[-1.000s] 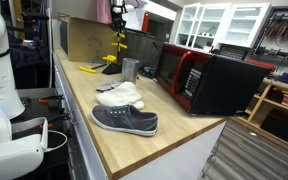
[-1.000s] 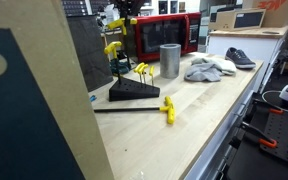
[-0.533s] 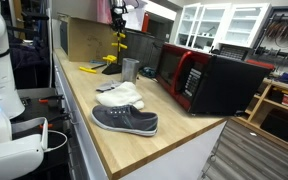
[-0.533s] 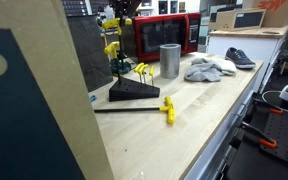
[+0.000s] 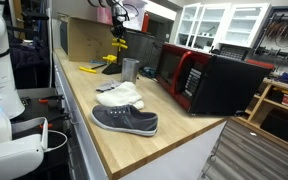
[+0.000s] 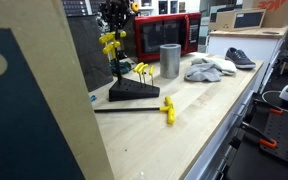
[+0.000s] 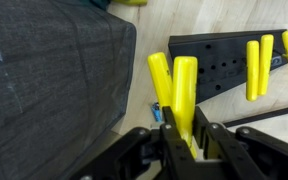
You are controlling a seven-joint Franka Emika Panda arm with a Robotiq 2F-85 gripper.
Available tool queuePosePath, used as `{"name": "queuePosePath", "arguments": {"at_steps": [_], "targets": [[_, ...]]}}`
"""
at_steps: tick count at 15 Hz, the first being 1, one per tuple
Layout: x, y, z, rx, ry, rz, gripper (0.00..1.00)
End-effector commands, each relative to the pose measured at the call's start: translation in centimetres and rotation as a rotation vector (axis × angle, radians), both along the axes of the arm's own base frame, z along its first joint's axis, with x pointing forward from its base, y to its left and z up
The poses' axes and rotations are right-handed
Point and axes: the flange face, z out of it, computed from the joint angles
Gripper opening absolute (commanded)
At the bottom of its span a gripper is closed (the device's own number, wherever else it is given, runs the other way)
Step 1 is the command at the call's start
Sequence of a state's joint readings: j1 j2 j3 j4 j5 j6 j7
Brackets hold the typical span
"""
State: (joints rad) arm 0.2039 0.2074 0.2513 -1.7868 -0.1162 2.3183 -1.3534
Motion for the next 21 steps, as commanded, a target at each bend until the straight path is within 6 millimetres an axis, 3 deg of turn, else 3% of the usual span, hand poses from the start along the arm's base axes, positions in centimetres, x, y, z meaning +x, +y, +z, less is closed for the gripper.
{"name": "queuePosePath", "arguments": {"at_steps": [1, 6, 16, 21], "targets": [[1.6, 0.5, 1.1, 0.022, 0.004, 0.094, 0.06], [2.5, 0.8, 0.6, 0.020, 0.027, 0.100, 0.06], [0.3, 1.1, 1.0, -0.039, 0.083, 0.107, 0.06], [1.4, 0.1, 0.4, -0.049, 0.040, 0.084, 0.06]]}}
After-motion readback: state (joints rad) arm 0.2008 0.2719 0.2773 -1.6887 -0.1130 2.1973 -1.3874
